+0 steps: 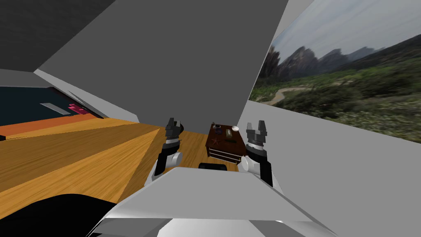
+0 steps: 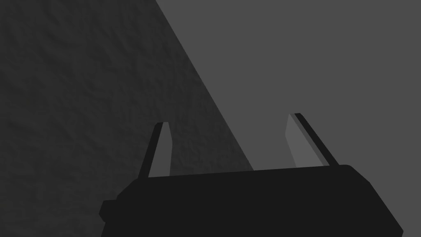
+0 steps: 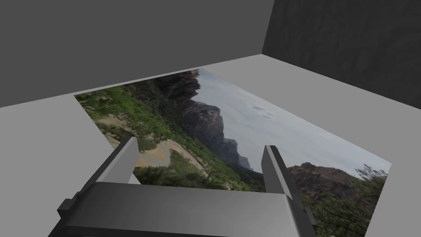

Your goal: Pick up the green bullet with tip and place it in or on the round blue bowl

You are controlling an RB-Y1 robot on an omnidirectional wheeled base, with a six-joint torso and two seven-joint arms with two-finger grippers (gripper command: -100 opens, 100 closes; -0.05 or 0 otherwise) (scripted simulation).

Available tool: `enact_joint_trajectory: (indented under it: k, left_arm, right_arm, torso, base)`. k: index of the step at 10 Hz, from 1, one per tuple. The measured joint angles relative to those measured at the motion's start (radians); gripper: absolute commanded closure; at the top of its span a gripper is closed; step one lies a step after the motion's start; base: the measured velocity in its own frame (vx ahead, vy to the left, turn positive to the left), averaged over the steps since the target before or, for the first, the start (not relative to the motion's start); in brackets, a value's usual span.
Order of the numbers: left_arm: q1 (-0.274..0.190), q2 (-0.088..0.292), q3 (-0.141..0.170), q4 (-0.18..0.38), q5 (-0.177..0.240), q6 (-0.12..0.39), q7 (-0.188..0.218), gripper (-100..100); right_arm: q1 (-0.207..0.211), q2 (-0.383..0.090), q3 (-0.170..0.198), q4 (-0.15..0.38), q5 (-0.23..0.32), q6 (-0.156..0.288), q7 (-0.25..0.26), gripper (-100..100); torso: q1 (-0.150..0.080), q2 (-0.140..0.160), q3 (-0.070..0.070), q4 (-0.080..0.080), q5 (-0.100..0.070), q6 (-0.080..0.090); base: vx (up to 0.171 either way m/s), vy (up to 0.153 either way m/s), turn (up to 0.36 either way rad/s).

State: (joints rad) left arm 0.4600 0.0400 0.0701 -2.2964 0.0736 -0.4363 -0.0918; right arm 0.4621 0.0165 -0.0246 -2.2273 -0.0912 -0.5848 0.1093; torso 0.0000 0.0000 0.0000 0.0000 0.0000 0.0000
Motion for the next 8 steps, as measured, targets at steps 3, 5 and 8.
enact_joint_trajectory:
  k: [3,5,8]
  left_arm:
    - [0.000,0.000,0.000,0.000,0.000,0.000,0.000,0]
    - [0.000,0.000,0.000,0.000,0.000,0.000,0.000,0]
    - [0.000,0.000,0.000,0.000,0.000,0.000,0.000,0]
  right_arm:
    - [0.007,-0.080,0.023,0.026,0.003,0.017,0.007,-100]
    - [0.006,-0.131,0.038,0.055,0.003,0.030,0.013,-100]
    - [0.000,-0.214,0.063,0.111,0.001,0.055,0.024,-100]
  torso:
    - [0.000,0.001,0.001,0.000,0.000,0.000]
    - [0.000,0.001,0.001,0.000,0.000,0.000]
    - [0.001,0.002,0.001,0.000,0.000,0.000]
  base:
    - [-0.020,0.012,0.050]
    - [-0.018,0.010,0.036]
    - [-0.026,0.015,0.060]
